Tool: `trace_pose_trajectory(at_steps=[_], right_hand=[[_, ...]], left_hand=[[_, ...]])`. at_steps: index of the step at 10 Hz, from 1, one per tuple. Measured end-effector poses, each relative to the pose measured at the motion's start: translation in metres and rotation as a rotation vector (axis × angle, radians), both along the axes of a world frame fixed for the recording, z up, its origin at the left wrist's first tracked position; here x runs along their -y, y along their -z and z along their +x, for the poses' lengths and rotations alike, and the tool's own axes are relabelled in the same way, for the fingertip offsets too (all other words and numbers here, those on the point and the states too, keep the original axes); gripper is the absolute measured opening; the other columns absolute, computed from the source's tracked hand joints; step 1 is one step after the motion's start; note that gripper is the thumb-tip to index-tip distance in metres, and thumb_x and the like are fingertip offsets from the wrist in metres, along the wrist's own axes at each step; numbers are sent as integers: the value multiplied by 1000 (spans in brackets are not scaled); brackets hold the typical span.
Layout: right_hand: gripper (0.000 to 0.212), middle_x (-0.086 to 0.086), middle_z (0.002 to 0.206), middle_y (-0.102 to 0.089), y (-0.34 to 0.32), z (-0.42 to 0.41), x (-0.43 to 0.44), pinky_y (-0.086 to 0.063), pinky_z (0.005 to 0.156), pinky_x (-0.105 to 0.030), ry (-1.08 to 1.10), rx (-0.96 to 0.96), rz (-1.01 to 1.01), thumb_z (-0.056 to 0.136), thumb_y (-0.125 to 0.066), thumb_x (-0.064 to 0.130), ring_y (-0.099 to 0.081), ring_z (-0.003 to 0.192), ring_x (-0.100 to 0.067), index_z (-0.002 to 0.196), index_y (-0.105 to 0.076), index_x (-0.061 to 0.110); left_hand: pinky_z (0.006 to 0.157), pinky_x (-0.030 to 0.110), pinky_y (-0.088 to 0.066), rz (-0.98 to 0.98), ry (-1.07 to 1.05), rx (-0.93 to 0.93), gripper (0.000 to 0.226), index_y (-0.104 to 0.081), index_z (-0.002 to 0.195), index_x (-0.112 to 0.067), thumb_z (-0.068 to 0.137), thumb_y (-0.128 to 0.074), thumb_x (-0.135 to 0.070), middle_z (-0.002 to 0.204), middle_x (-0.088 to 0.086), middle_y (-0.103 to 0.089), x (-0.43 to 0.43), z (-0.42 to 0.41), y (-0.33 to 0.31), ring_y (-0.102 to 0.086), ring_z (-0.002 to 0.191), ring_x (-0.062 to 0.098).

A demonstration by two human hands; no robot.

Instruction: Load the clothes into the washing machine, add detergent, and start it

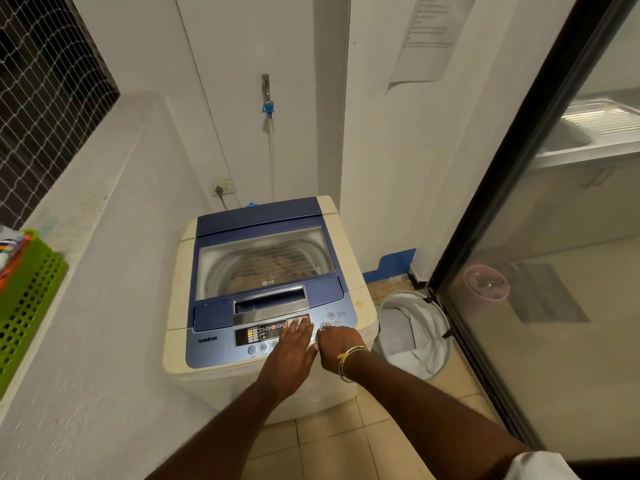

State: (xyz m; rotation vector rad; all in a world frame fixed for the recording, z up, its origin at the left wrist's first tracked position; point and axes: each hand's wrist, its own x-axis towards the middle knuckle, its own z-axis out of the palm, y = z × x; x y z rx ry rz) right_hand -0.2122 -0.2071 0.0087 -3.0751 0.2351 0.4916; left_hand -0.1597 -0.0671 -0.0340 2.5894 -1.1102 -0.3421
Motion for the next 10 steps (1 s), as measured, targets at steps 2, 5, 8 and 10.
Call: trace_pose_trajectory(at_steps=[2, 5, 8, 10], right_hand=[[31, -13, 121, -67, -1, 10, -6, -52, 87, -37, -168, -100, -164, 93, -55, 22, -65, 108, -30, 120, -66, 9], [29, -10, 114, -70, -7, 18, -18, -52, 84, -37, -316, -150, -276, 94, -54, 19, -67, 104, -29, 119, -64, 8], [28, -4, 105, -70, 0, -19, -3, -55, 75, -35, 86, 203, 137, 97, -39, 39, -67, 92, -25, 110, -55, 20], [48, -9, 137, -55, -3, -20, -23, -43, 104, -38, 64, 279, 303, 100, -35, 40, -52, 125, -25, 136, -48, 13]], left_hand=[[121, 30, 4, -18, 1, 15, 69, -19, 156, -16, 100, -5, -54, 164, 3, -14, -5, 1, -3, -6, 153, 19], [118, 27, 9, -84, -37, 75, 54, -27, 154, -13, 101, -36, -17, 163, 6, -18, -34, -8, -15, -10, 152, 21], [119, 28, 1, -92, -68, 150, 52, -34, 151, -10, 100, -35, -19, 159, 8, -29, -63, -15, -24, -22, 149, 23], [121, 35, -6, -96, -131, 149, 53, -35, 151, -9, 99, -35, -21, 159, 10, -30, -83, -17, -27, -25, 148, 27]])
